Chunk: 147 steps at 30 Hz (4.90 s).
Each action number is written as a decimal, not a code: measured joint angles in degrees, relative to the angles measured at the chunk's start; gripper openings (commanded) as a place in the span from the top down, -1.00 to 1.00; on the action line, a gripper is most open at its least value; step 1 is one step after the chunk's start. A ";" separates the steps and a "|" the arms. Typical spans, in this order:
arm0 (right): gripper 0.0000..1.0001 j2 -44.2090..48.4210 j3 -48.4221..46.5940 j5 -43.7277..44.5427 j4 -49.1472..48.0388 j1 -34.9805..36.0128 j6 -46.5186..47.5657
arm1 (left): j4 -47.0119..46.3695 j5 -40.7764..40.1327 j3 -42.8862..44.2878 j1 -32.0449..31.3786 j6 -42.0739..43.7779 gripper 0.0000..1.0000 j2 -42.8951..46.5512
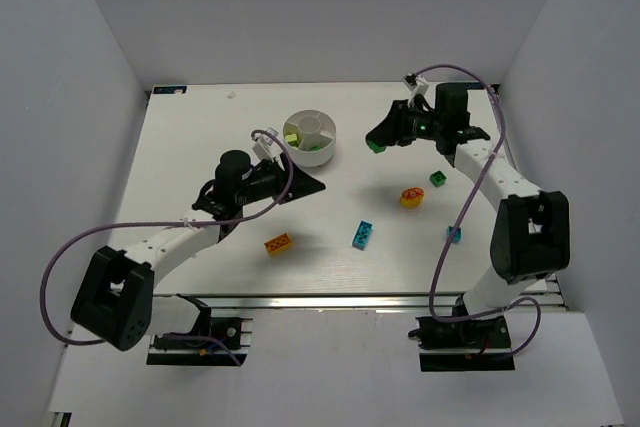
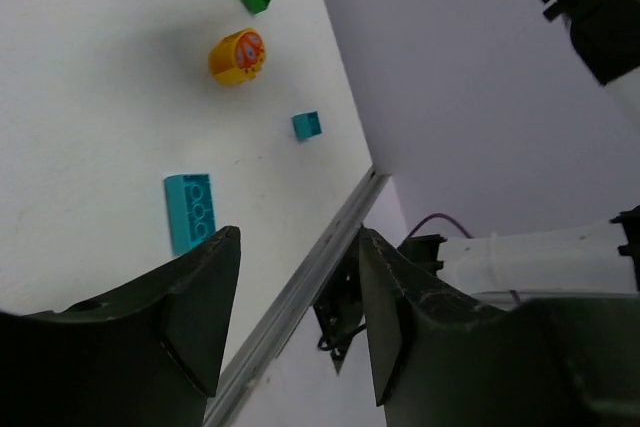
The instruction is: Sort the legos into containers by color
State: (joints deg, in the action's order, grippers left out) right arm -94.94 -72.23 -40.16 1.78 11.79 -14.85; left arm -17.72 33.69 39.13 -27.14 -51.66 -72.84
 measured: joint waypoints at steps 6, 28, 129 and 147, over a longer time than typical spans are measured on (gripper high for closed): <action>0.90 9.05 6.51 -6.16 -4.02 2.10 5.22 | -9.73 1.49 0.31 0.02 -10.45 -0.28 -4.15; 0.92 19.98 12.70 -14.80 0.96 8.90 22.82 | -26.40 11.39 11.19 -0.07 -27.93 -0.52 -19.61; 1.00 25.40 10.64 6.93 9.68 11.78 40.37 | 41.29 -0.04 53.92 4.13 21.81 1.00 -36.48; 1.00 28.46 16.85 5.62 8.74 5.38 39.04 | 50.53 -26.91 61.72 -2.08 57.66 1.00 -40.57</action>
State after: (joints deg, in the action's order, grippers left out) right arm -66.48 -55.37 -34.54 10.52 17.17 24.18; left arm 32.82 6.79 100.86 -29.21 6.00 -113.40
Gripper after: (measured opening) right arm 0.013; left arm 0.318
